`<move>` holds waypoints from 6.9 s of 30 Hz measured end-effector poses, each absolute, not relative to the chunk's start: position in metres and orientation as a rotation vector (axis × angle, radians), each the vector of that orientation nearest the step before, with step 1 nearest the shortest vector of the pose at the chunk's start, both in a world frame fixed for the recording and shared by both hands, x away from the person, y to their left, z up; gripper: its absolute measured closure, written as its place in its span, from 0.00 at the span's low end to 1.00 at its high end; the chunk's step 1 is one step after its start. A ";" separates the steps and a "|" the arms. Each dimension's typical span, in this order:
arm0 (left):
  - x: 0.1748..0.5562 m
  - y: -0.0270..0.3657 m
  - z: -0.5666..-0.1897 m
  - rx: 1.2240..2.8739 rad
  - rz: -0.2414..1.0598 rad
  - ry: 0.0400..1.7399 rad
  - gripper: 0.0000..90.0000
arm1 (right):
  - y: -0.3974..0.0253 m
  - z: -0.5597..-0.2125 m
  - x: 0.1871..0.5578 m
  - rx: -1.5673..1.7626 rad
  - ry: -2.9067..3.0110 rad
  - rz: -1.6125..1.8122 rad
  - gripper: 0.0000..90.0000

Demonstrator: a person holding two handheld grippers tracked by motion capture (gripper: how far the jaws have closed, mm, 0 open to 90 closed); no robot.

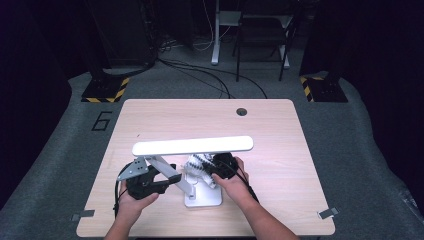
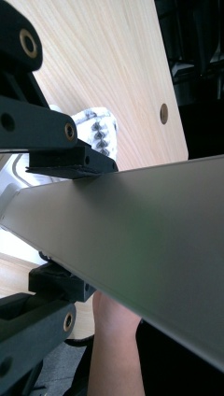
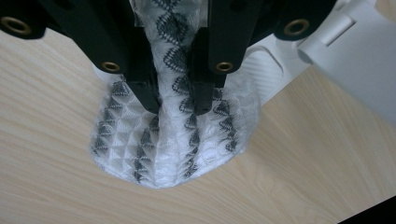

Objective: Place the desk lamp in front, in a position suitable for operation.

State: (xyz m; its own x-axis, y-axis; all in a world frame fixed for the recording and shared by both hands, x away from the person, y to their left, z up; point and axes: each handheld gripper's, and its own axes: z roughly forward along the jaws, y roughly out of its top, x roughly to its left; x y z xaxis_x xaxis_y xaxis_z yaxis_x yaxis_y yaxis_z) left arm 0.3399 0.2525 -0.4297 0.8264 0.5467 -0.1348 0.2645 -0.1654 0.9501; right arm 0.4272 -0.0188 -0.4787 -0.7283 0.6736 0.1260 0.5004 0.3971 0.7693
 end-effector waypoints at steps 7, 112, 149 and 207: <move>0.336 0.253 -0.430 1.760 0.280 0.619 0.61 | -0.009 -0.489 0.434 1.074 2.441 1.224 0.85; 0.324 0.249 -0.432 1.751 0.336 0.650 0.61 | -0.010 -0.505 0.473 1.142 2.417 1.000 0.85; 0.324 0.249 -0.432 1.755 0.336 0.654 0.62 | -0.060 -0.484 0.462 1.181 2.295 1.020 0.86; 0.323 0.247 -0.432 1.748 0.350 0.667 0.62 | -0.064 -0.508 0.393 1.126 2.447 1.002 0.84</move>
State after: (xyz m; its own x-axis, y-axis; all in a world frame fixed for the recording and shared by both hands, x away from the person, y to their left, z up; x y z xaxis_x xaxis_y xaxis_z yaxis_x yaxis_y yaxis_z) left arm 0.3226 0.2475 -0.4320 0.7923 0.6006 -0.1073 0.2532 -0.1637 0.9535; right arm 0.3935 -0.0643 -0.5076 -0.6629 0.7474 0.0434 0.5632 0.4597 0.6867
